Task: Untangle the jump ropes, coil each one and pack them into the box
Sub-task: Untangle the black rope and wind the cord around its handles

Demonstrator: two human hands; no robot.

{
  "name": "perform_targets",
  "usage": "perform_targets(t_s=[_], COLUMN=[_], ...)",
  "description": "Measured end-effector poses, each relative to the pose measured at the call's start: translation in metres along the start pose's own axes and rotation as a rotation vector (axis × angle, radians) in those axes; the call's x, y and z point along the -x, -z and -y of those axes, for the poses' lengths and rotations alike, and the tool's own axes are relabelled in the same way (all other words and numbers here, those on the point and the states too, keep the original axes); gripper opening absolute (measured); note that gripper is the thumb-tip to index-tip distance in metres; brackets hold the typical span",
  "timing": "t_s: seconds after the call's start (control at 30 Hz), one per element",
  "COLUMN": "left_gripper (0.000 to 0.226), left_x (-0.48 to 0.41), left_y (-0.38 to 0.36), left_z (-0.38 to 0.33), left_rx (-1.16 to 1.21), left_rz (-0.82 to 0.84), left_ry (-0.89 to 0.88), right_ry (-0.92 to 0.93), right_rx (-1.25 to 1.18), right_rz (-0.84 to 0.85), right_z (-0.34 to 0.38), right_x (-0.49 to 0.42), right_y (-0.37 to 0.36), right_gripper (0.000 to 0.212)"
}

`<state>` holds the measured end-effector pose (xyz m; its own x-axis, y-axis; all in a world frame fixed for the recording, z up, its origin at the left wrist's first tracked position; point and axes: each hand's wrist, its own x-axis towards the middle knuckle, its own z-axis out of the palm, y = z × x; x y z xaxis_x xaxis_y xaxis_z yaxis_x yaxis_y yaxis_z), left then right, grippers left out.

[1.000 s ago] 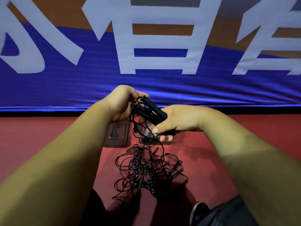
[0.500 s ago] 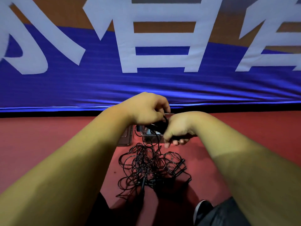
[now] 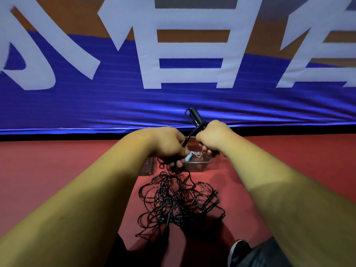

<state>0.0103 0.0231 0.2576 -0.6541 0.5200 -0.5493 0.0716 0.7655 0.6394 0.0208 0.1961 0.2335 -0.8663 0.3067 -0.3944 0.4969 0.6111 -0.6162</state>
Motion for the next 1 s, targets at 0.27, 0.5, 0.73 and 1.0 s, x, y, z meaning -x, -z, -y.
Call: perform_targets(t_s=[0.27,0.5,0.73,1.0], left_gripper=[0.024,0.02,0.023,0.012], left_x=[-0.009,-0.017,-0.02,0.004], left_y=[0.011,0.005,0.01,0.022], left_z=[0.004,0.007,0.024,-0.01], left_rx=[-0.343,0.137,-0.329,0.311], left_rz=[-0.349,-0.209,-0.138,-0.697], left_ry=[-0.076,-0.111,-0.179,-0.386], right_ry=[0.049,0.109,0.132,0.106], right_rx=[-0.164,-0.425,-0.62,-0.77], right_rz=[-0.095,-0.181,-0.271,-0.227], right_z=[0.0,0.011,0.011,0.007], right_x=[0.0,-0.001,-0.009,-0.014], right_y=[0.01,0.009,0.023,0.027], right_gripper=[0.018,0.022,0.028,0.007])
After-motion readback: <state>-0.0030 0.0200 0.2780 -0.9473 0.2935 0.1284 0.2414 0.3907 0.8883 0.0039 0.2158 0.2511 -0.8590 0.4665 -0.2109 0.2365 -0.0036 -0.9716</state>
